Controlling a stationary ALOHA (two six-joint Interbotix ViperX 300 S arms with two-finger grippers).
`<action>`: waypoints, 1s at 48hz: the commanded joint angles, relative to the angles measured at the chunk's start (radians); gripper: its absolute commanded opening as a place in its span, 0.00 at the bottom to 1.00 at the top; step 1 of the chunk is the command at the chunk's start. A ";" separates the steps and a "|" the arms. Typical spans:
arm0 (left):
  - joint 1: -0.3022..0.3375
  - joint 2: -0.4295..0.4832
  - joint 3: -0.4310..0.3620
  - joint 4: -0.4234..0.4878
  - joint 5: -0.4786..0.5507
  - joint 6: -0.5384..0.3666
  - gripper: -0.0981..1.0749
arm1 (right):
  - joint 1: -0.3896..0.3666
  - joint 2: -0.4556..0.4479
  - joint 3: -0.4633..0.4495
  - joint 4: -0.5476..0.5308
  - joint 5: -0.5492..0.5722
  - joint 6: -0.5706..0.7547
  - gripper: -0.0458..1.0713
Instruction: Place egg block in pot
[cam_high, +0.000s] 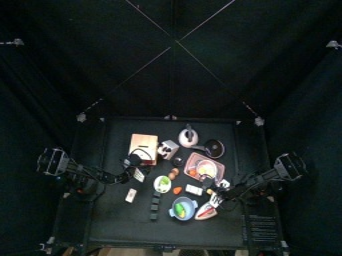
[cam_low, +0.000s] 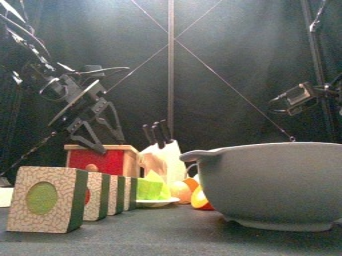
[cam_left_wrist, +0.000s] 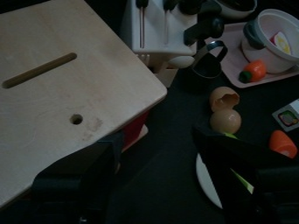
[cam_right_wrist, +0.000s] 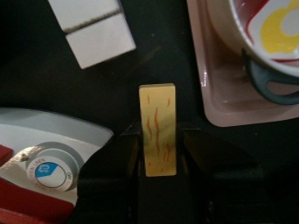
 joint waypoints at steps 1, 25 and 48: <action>0.006 -0.006 -0.014 0.002 0.003 0.000 0.91 | -0.032 -0.044 -0.044 -0.038 0.006 -0.002 0.56; 0.005 -0.006 -0.018 0.003 0.003 0.000 0.91 | -0.486 -0.144 0.038 -0.130 -0.141 0.002 0.79; 0.006 -0.006 -0.014 0.002 0.003 0.000 0.91 | -0.477 -0.112 0.032 -0.126 -0.147 0.002 0.79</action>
